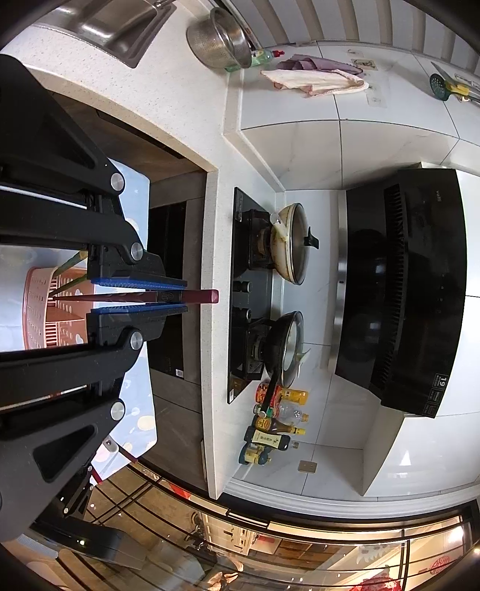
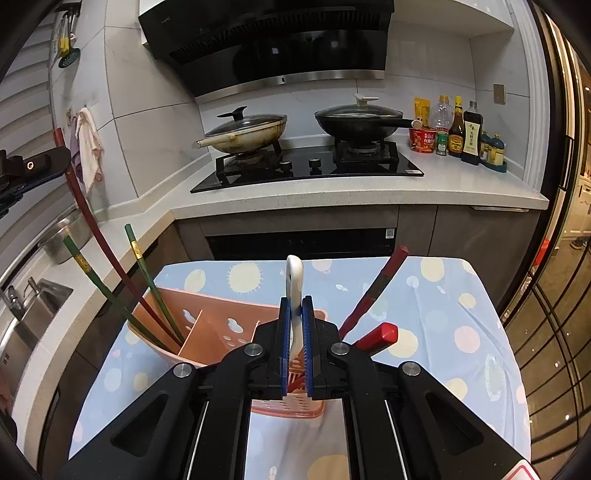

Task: Organize utensils
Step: 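Open both tools to drop the spoon and chopstick into the holder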

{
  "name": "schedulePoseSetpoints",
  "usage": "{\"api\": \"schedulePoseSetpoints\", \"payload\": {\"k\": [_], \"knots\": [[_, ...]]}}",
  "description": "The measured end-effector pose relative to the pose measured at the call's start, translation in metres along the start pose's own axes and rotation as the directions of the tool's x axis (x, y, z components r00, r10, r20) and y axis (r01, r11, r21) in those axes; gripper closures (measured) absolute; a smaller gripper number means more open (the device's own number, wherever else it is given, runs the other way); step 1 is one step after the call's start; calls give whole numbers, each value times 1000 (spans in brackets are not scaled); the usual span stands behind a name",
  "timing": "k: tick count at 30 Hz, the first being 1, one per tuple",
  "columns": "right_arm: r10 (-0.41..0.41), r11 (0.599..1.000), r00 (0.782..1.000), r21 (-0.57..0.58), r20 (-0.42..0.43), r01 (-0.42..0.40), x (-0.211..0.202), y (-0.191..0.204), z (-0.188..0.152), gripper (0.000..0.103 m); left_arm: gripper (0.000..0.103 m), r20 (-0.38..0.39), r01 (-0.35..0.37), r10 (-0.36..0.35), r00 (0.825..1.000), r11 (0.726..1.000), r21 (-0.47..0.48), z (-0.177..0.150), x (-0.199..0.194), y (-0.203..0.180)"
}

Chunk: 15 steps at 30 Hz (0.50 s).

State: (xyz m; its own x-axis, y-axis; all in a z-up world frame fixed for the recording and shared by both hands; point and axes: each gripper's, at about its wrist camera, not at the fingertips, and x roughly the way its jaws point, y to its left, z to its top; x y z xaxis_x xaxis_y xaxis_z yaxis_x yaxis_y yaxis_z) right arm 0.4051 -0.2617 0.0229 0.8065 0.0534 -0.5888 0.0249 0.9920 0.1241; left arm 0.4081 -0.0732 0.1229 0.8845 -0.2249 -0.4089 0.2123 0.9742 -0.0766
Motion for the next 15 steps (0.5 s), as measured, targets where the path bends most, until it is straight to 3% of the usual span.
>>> {"api": "schedulePoseSetpoints", "payload": {"k": [12,14,15], "knots": [[1,1000,1000,12,-23,0,12,0,-4,95,95,-32,-7,7,999,1000,0,-14,11,0],[-3,1000,1000,9,-14,3,10,0,-4,93,87,-41,-13,13,999,1000,-5,-16,13,2],[-1,1000,1000,10,-11,1,9,0,-3,93,79,-40,-19,19,999,1000,-8,-17,12,3]]}}
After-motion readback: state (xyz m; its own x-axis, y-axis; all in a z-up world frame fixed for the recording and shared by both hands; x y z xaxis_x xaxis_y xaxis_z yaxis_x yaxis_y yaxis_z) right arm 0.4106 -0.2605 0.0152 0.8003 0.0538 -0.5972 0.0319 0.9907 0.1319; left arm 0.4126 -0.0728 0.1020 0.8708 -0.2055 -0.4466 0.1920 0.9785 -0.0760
